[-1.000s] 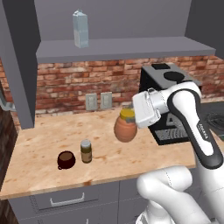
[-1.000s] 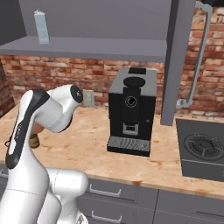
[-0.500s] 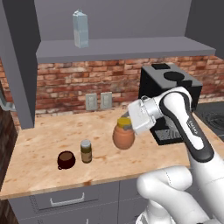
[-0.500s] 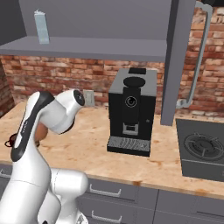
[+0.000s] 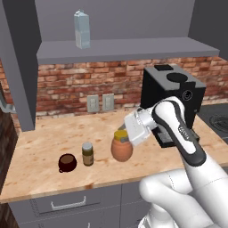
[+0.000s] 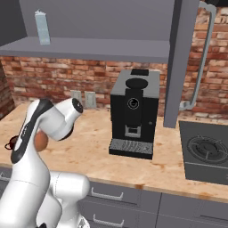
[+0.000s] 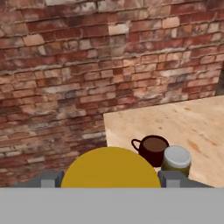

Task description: Pick the cinnamon and honey bottle from the cabinet and place them next to the mug.

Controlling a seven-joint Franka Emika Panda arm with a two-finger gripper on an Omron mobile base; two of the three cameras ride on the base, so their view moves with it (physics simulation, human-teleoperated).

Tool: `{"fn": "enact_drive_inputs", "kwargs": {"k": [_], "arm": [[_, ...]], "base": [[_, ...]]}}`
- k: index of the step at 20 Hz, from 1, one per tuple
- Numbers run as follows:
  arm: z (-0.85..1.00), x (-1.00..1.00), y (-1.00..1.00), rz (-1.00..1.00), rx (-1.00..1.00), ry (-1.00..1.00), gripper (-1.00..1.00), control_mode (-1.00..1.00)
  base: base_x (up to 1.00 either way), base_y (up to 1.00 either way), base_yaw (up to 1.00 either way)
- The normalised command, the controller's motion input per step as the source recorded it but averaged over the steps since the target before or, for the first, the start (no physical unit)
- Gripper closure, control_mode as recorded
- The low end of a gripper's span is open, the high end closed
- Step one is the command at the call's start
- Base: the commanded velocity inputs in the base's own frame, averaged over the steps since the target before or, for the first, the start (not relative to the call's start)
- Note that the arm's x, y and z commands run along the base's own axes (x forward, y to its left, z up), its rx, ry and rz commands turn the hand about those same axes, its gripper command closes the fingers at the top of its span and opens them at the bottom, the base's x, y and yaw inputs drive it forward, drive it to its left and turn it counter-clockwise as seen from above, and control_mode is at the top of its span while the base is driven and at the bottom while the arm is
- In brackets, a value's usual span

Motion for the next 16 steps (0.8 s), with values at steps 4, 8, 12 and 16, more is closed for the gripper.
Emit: {"fn": "enact_drive_inputs", "kwargs": {"k": [4, 8, 12, 16], "arm": [[-0.31, 0.1, 0.0, 0.0, -0.04, 0.0, 1.0, -1.0], [-0.3, 0.2, 0.0, 0.0, -0.02, 0.0, 1.0, -1.0], [-0.2, 0.19, 0.0, 0.0, -0.01, 0.0, 1.0, -1.0], [-0.13, 0.33, 0.03, 0.0, 0.0, 0.0, 1.0, -1.0]], "base": [[0.0, 0.0, 0.0], [0.0, 0.0, 0.0], [0.0, 0.0, 0.0], [0.0, 0.0, 0.0]]}}
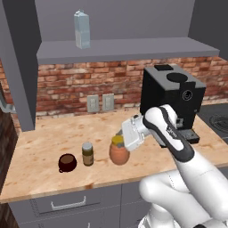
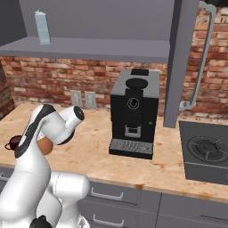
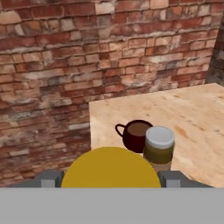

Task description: Pick the cinnamon and honey bottle from the cabinet and place them next to the mug.

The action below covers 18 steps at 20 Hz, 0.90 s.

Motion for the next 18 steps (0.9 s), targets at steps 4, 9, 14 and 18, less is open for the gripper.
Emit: {"fn": "enact_drive_inputs", "kwargs": {"k": [4, 9, 14, 18], "arm": [[-0.06, 0.32, 0.05, 0.0, 0.0, 0.0, 1.0, -1.0], [-0.02, 0.28, 0.01, 0.0, 0.0, 0.0, 1.0, -1.0], [0.0, 0.17, 0.0, 0.0, 0.0, 0.01, 1.0, -1.0], [-0.03, 0.02, 0.03, 0.0, 0.0, 0.01, 1.0, -1.0]], "base": [[0.0, 0.0, 0.0], [0.0, 0.0, 0.0], [0.0, 0.0, 0.0], [0.0, 0.0, 0.0]]}}
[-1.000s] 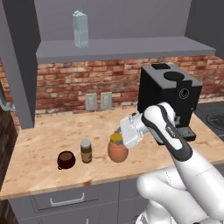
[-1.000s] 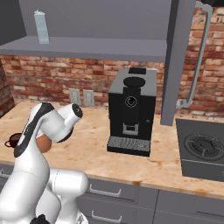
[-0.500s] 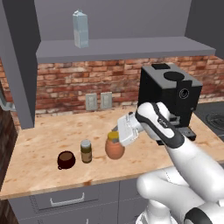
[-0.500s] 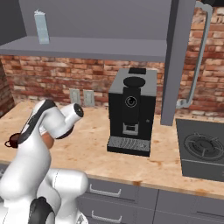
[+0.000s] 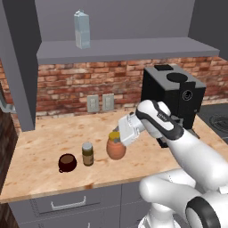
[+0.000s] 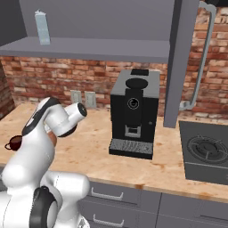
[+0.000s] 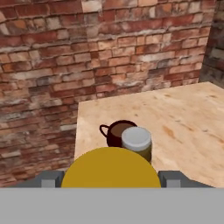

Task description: Pick the cinnamon and honey bottle from the cabinet and place them next to the mug.

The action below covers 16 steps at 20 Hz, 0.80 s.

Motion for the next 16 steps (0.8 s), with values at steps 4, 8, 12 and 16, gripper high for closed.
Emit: {"fn": "enact_drive_inputs", "kwargs": {"k": [4, 8, 12, 16], "arm": [[-0.08, 0.0, 0.11, 0.0, 0.0, 0.0, 1.0, -1.0], [-0.01, 0.0, 0.14, 0.0, 0.0, 0.0, 1.0, -1.0], [-0.03, 0.0, 0.1, 0.0, 0.0, 0.0, 1.0, -1.0], [-0.09, 0.0, 0.01, 0.0, 0.0, 0.0, 1.0, -1.0]], "base": [[0.0, 0.0, 0.0], [0.0, 0.0, 0.0], [0.0, 0.0, 0.0], [0.0, 0.0, 0.0]]}}
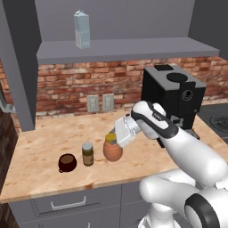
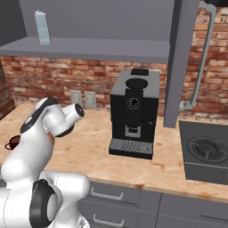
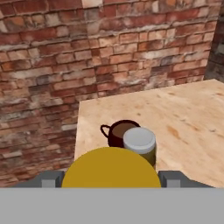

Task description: Pick the cinnamon and honey bottle from the cabinet and place them next to the mug.

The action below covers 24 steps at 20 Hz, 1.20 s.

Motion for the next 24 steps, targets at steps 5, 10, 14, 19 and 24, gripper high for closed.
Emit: {"fn": "enact_drive_inputs", "kwargs": {"k": [5, 10, 14, 19, 24], "arm": [[-0.16, 0.0, 0.0, 0.0, 0.0, 0.0, 1.0, -1.0], [-0.11, 0.0, 0.0, 0.0, 0.0, 0.0, 1.0, -1.0], [-0.15, 0.0, 0.02, 0.0, 0.0, 0.0, 1.0, -1.0], [-0.11, 0.05, 0.03, 0.0, 0.0, 0.0, 1.0, -1.0], [0.0, 0.19, 0.01, 0.0, 0.0, 0.0, 1.0, -1.0]], "base": [[0.0, 0.0, 0.0], [0.0, 0.0, 0.0], [0.0, 0.0, 0.0], [0.0, 0.0, 0.0], [0.0, 0.0, 0.0]]}}
